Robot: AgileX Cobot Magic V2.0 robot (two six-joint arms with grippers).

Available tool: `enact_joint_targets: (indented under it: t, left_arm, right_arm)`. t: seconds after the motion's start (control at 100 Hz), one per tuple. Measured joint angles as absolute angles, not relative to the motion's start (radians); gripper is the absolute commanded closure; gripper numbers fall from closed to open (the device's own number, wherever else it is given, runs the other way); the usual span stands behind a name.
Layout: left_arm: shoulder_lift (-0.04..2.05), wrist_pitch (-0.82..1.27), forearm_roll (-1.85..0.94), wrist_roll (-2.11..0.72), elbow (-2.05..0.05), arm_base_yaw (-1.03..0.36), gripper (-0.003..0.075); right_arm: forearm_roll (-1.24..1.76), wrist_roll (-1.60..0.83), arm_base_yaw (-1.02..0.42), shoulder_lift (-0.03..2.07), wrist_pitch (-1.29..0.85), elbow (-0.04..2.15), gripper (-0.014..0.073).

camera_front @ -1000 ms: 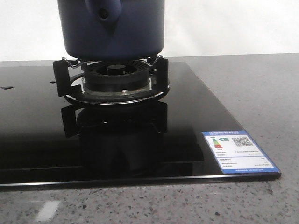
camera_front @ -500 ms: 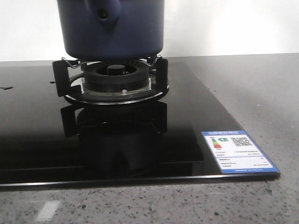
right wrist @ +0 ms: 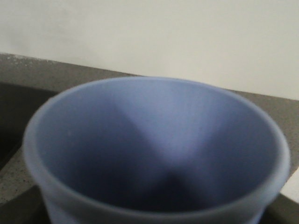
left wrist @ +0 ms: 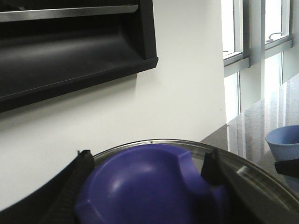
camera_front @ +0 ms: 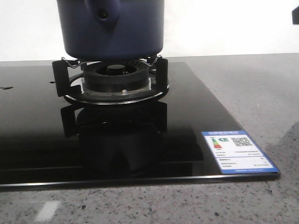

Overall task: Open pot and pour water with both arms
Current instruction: 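Set the cup back on the counter and open the right gripper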

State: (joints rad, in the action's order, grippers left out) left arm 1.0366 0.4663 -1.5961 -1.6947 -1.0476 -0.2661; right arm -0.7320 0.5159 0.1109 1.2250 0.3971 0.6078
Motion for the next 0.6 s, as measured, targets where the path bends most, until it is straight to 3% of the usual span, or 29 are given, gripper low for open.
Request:
enact_joint_targets:
  t: [0.25,0.49,0.6]
  left_arm:
    - [1.038,0.479,-1.596,-1.695,-1.048,-0.266,0.0513]
    - [1.039,0.496,-1.596,-1.695,-1.048,-0.266,0.0513]
    - [1.039,0.501,-1.596,-1.695,-1.048,-0.266,0.0513]
  right_arm:
    - [-0.728,0.517,0.112,1.309,0.403,0.604,0.0311]
    - [-0.728,0.517,0.112,1.329,0.436,0.604,-0.0006]
    - [-0.728,0.517,0.112,1.329,0.458,0.604,-0.0058]
